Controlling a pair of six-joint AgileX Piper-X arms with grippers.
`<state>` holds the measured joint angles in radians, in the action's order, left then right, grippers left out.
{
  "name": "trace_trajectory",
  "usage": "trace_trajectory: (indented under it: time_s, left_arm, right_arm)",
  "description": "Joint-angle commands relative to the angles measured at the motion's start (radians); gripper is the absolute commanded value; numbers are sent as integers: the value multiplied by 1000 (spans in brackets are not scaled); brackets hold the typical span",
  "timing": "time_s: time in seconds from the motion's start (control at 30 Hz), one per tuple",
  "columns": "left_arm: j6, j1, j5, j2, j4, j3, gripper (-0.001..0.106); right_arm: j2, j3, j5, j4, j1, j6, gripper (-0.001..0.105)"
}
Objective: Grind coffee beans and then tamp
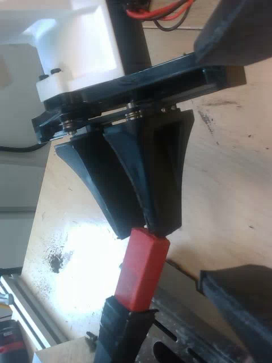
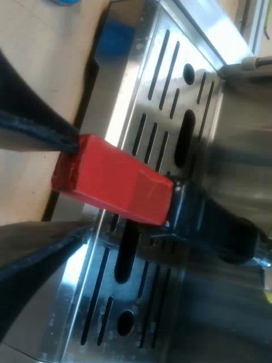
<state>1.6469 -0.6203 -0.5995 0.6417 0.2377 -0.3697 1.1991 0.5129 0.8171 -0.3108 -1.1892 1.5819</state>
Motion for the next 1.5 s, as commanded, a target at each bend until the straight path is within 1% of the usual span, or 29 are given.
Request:
trace_trajectory:
  time_s: [0.03,0.3,0.37,0.43,0.47,0.5,0.53,0.57,0.6,0.67,0.73,0.83,0.93,1.0,1.03,1.07,1.1,1.13,1.23,1.3,1.37,1.4,1.43,1.5]
  left_arm:
    - [10,-5,-11,-1,-12,-4,74]
    - [10,-5,-11,-1,-12,-4,74]
    - [10,-5,-11,-1,-12,-6,74]
    - [10,-5,-11,-1,-12,-6,74]
    - [10,-5,-11,-1,-12,-6,74]
    - [10,-5,-11,-1,-12,-6,74]
    - [10,-5,-11,-1,-12,-6,74]
    - [10,-5,-11,-1,-12,-9,74]
    - [10,-5,-11,-6,-12,-10,74]
    - [10,-5,-11,-23,-12,-11,74]
    - [10,-5,-11,-45,-12,-11,74]
    - [10,-5,-11,-103,-12,-11,74]
    - [10,-5,-2,-162,-12,-11,74]
    - [10,-5,6,-204,-3,-11,74]
    - [10,-5,11,-232,8,-11,74]
    - [10,-5,14,-246,18,-11,74]
    - [10,-5,20,-260,31,-11,74]
    - [10,-5,27,-300,77,-11,74]
    - [10,-5,28,-356,151,-11,74]
    - [10,-5,28,-359,155,-11,74]
    - [10,-5,43,-405,210,-11,74]
    - [10,-5,57,-417,228,-11,74]
    - [10,-5,73,-425,241,-11,74]
    - [10,-5,82,-425,255,-11,74]
  right_arm:
    - [-5,16,189,-66,41,1,32]
    - [-5,16,165,-62,11,-4,32]
    - [-5,16,164,-39,-4,-40,32]
    - [-5,16,139,26,-28,-96,36]
    - [-5,16,132,68,-39,-136,39]
    - [-5,16,129,82,-43,-161,41]
    - [-5,16,121,124,-50,-206,46]
    - [-5,16,113,154,-54,-233,50]
    - [-5,16,105,173,-58,-244,53]
    - [-5,16,68,198,-62,-248,60]
    - [-11,16,31,204,-72,-248,62]
    - [-27,16,30,208,-96,-248,62]
    - [-55,34,30,264,-124,-248,62]
    - [-79,57,30,319,-142,-248,62]
    - [-94,80,30,376,-150,-260,62]
    - [-99,84,32,397,-153,-265,62]
    - [-107,109,32,442,-154,-272,62]
    - [-120,155,32,555,-153,-297,62]
    - [-125,242,32,718,-153,-322,62]
    - [-125,260,29,746,-152,-327,62]
    - [-125,311,1,815,-152,-332,62]
    - [-125,365,-15,876,-152,-332,62]
    - [-125,390,-17,901,-147,-332,62]
    - [-125,426,-35,936,-123,-332,62]
